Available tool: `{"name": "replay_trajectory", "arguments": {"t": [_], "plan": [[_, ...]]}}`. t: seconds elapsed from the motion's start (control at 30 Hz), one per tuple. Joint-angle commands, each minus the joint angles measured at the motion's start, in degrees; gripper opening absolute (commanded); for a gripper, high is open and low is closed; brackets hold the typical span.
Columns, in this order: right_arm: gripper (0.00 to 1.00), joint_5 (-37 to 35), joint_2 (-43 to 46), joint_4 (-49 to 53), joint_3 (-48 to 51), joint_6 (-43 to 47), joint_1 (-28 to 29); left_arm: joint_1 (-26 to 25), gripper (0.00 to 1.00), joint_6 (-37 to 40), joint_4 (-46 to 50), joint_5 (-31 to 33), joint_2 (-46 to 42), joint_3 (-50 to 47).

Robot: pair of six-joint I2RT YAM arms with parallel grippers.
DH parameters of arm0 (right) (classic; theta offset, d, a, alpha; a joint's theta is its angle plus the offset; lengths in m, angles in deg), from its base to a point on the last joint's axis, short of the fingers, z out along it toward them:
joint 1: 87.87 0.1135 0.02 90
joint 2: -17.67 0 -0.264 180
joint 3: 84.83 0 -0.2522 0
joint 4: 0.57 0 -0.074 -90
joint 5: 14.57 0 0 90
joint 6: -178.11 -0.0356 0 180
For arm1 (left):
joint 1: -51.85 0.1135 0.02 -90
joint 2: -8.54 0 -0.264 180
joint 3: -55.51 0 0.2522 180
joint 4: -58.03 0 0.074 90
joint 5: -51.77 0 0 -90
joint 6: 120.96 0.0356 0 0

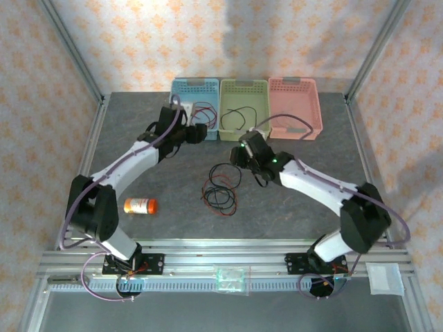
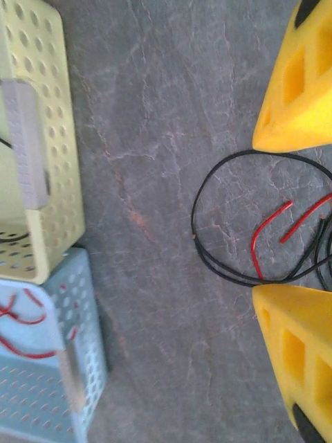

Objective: Untangle the cables

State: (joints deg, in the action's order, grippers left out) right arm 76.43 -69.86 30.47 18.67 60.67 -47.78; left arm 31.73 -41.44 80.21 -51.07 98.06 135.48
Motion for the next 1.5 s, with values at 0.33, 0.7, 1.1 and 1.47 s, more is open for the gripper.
{"name": "replay_trajectory", "arguments": {"t": [0.33,0.7,1.1,1.47], "plan": [[0.45,13.9,-12.5,7.3,-7.7,8.1,1.2,-7.0,0.65,-20.5,-19.2,1.4,-18.8,-29.7],[0.51,18.9,-13.5,10.8,-7.8,15.2,9.8,-1.9,0.62,-34.7,-33.9,-5.3,-26.6,-44.6],[0.40,19.8,-17.8,12.9,-8.5,13.9,10.5,0.3,0.62,-30.0,-30.6,-6.5,-24.9,-42.0],[0.04,18.2,-12.1,10.8,-10.5,12.3,10.4,-3.7,0.63,-23.4,-27.9,-4.0,-24.5,-39.6]]}}
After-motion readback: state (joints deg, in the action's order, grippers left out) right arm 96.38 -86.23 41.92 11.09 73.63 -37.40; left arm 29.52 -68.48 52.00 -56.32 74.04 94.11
